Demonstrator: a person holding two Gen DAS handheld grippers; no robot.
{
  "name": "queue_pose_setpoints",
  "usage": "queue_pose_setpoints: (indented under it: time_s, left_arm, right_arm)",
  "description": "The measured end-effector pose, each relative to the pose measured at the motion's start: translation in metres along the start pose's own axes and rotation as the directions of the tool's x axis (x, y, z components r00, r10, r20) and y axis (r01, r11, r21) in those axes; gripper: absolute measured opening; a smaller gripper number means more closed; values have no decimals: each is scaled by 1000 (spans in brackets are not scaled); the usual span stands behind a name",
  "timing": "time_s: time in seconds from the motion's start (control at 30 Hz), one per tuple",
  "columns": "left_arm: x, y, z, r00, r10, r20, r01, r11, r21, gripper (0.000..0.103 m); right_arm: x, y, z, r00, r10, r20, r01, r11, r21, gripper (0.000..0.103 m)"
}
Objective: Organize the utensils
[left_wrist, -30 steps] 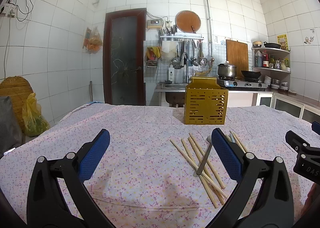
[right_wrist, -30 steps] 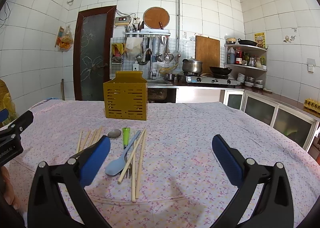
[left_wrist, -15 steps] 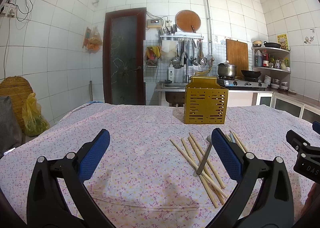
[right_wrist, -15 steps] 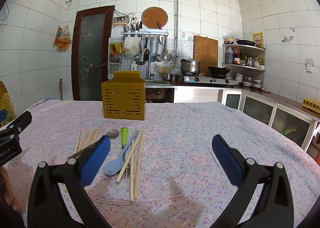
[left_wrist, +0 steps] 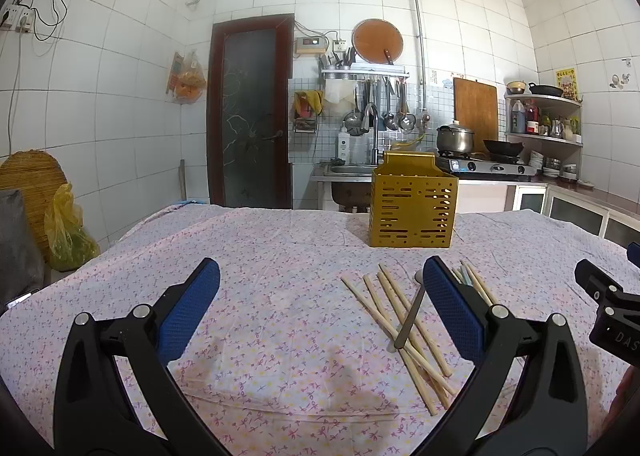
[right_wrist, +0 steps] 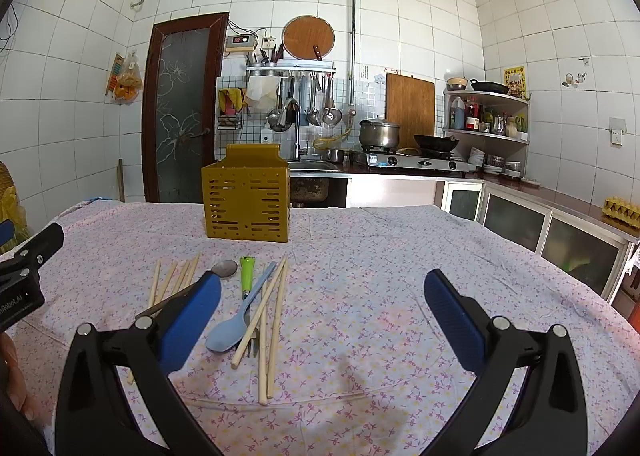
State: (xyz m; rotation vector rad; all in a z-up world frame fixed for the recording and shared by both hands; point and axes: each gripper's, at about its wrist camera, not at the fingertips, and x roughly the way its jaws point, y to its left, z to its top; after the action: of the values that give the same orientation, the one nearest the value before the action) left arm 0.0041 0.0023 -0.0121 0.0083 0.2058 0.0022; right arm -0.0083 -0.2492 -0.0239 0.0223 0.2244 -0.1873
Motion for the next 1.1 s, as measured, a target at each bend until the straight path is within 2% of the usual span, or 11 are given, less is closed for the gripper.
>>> queue_pose_setpoints:
  time_s: [1.1]
  left_arm:
    - [2,0,2,1000,0,-6,0,1000,-4,98]
  right_arm:
    - [-1,0,0,1000,-3,-1,3,1000,-2,99]
